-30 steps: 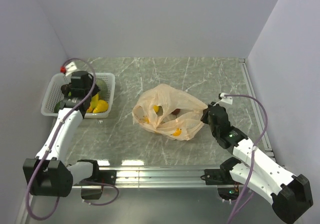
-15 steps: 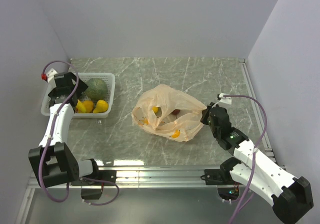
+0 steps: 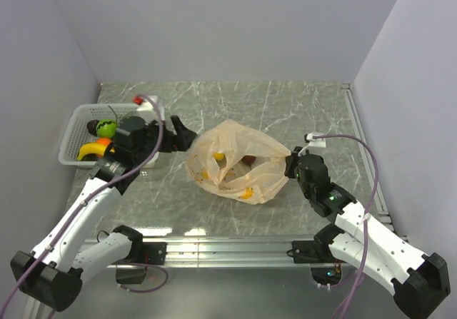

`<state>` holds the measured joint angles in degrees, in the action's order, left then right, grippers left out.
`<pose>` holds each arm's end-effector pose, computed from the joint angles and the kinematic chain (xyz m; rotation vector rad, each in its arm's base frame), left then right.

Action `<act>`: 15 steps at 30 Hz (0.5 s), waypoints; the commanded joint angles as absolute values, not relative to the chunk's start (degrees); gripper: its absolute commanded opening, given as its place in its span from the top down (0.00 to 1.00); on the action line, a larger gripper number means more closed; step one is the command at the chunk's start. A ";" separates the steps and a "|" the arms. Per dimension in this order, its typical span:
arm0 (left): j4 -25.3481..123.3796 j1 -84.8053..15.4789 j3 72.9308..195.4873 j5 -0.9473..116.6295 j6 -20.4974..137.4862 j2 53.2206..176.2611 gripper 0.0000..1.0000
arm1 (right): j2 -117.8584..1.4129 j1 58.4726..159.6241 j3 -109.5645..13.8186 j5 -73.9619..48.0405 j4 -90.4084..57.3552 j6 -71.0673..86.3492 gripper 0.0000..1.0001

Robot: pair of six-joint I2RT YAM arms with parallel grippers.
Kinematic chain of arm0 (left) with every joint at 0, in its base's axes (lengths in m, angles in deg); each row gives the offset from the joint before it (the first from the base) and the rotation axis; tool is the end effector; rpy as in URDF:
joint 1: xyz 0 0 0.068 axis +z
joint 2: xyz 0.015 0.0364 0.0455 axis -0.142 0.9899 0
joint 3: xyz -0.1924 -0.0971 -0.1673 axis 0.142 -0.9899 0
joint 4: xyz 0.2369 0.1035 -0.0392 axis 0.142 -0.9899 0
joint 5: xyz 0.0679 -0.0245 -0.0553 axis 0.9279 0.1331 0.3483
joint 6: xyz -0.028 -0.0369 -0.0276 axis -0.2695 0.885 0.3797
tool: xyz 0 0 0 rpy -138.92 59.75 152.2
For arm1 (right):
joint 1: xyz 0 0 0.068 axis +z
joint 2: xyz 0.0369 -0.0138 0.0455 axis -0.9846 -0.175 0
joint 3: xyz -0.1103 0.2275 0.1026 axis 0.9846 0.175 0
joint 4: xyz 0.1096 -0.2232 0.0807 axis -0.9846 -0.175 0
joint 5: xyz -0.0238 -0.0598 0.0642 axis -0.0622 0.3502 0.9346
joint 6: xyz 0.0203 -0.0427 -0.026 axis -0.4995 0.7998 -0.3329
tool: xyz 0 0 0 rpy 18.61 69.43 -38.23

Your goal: Untie the knot of the plastic bag and take out the fruit

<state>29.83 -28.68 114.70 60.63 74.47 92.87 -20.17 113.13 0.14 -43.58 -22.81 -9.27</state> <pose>0.1985 -0.0779 0.3484 -0.0517 1.9368 -0.6580 0.1565 0.0859 0.2460 0.1022 1.9341 0.2708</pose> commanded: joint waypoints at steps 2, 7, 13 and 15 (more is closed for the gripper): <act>29.43 -40.55 117.75 57.02 68.11 94.35 0.01 | -19.68 115.60 -0.63 -46.44 -21.64 -7.34 0.90; 28.63 -59.00 124.07 62.05 67.21 96.98 0.06 | -19.77 117.01 -0.72 -47.50 -21.73 -7.52 0.91; 29.59 -69.95 127.08 66.01 68.97 107.88 0.16 | -20.30 117.45 -0.89 -47.85 -22.17 -7.87 0.91; 30.47 -70.21 126.90 67.67 69.33 111.64 0.20 | -19.68 117.54 -0.72 -47.85 -22.17 -7.78 0.91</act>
<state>29.87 -69.68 126.64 63.29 69.11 107.19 -20.25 116.91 0.14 -46.25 -22.91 -8.35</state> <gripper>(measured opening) 0.818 0.095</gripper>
